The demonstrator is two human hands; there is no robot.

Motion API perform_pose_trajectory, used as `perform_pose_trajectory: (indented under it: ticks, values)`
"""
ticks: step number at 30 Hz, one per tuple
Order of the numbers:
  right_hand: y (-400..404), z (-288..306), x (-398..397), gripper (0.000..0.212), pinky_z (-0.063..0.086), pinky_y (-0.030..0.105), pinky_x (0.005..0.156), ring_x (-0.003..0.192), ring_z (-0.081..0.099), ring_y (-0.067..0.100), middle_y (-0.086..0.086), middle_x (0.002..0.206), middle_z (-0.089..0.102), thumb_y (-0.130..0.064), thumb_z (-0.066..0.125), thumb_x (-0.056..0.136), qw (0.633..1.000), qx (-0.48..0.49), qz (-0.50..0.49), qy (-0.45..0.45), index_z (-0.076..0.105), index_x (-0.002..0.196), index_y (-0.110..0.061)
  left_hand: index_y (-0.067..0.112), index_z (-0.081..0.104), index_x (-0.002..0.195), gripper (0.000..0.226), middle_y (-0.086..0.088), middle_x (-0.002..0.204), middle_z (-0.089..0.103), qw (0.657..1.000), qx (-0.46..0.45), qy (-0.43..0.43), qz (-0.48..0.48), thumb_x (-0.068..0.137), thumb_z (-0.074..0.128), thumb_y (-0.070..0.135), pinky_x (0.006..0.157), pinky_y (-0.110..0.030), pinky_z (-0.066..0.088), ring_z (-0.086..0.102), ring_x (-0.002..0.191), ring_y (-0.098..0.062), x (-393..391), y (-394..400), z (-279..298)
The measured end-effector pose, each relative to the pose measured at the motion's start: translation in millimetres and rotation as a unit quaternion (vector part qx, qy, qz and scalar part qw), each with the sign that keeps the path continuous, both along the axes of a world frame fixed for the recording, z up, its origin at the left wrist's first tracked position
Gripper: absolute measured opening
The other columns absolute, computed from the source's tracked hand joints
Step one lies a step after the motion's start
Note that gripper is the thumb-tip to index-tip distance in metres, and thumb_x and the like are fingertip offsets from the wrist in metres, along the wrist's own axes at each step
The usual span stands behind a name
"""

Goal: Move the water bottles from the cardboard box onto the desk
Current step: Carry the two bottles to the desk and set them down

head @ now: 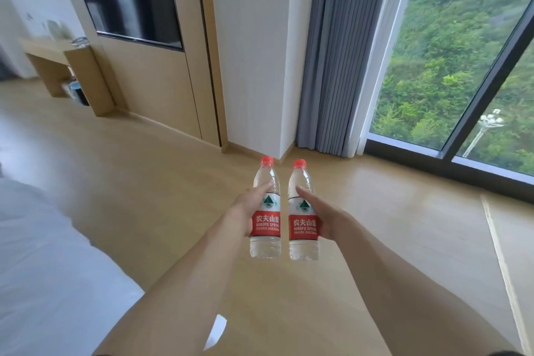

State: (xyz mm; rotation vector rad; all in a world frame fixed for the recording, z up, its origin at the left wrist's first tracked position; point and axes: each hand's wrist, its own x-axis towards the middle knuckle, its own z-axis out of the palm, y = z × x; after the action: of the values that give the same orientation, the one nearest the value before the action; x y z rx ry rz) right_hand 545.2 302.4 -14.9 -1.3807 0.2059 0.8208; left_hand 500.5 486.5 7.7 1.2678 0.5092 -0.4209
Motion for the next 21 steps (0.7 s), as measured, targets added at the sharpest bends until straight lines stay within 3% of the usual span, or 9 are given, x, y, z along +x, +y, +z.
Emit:
perform_pose_trajectory:
  ticks: [3, 5, 9, 14, 17, 21]
  values:
    - [11, -6, 34, 0.054, 0.061, 0.036, 0.067, 0.072, 0.070, 0.024, 0.012, 0.090, 0.071, -0.050, 0.068, 0.091, 1.000, -0.003, 0.008, -0.001, 0.058, 0.122, -0.008, 0.008, 0.059, 0.134, 0.062, -0.020, 0.111, 0.070, 1.000, 0.006, 0.002, 0.019, 0.089, 0.071, 0.050, 0.091, -0.048, 0.056, 0.071, 0.084, -0.034, 27, 12, -1]
    - [20, -11, 58, 0.053, 0.060, 0.036, 0.068, 0.070, 0.068, 0.023, 0.011, 0.087, 0.070, -0.050, 0.069, 0.089, 1.000, 0.002, 0.011, 0.003, 0.058, 0.120, -0.008, 0.008, 0.059, 0.134, 0.065, -0.017, 0.104, 0.068, 1.000, 0.009, 0.009, 0.026, 0.087, 0.071, 0.052, 0.092, -0.048, 0.055, 0.068, 0.078, -0.030, 45, 22, -3]
    - [50, -16, 104, 0.051, 0.061, 0.037, 0.068, 0.068, 0.070, 0.024, 0.011, 0.083, 0.072, -0.050, 0.071, 0.088, 0.999, 0.014, 0.031, 0.002, 0.059, 0.116, -0.009, 0.007, 0.061, 0.134, 0.068, -0.020, 0.113, 0.071, 0.999, 0.000, 0.019, 0.027, 0.087, 0.069, 0.055, 0.100, -0.052, 0.053, 0.068, 0.091, -0.035, 85, 48, -10]
    - [99, -21, 173, 0.059, 0.059, 0.045, 0.084, 0.083, 0.072, 0.030, 0.016, 0.105, 0.073, -0.047, 0.074, 0.086, 0.999, 0.008, 0.042, -0.014, 0.057, 0.128, -0.009, 0.007, 0.060, 0.137, 0.070, -0.020, 0.122, 0.069, 0.999, -0.023, 0.016, 0.024, 0.089, 0.063, 0.058, 0.102, -0.052, 0.051, 0.065, 0.098, -0.036, 146, 88, -19]
    - [135, -20, 220, 0.061, 0.060, 0.045, 0.084, 0.086, 0.073, 0.031, 0.017, 0.108, 0.073, -0.048, 0.074, 0.086, 0.998, -0.003, 0.062, -0.012, 0.057, 0.130, -0.009, 0.007, 0.060, 0.138, 0.070, -0.021, 0.129, 0.066, 0.999, -0.032, 0.018, 0.021, 0.089, 0.062, 0.059, 0.105, -0.052, 0.049, 0.064, 0.102, -0.036, 189, 122, -22]
    - [190, -13, 279, 0.060, 0.060, 0.045, 0.084, 0.085, 0.074, 0.031, 0.016, 0.104, 0.075, -0.051, 0.074, 0.086, 0.996, -0.017, 0.082, -0.007, 0.057, 0.128, -0.011, 0.006, 0.059, 0.138, 0.068, -0.019, 0.116, 0.067, 0.998, -0.042, 0.012, 0.040, 0.091, 0.061, 0.056, 0.106, -0.052, 0.048, 0.065, 0.096, -0.035, 242, 175, -17]
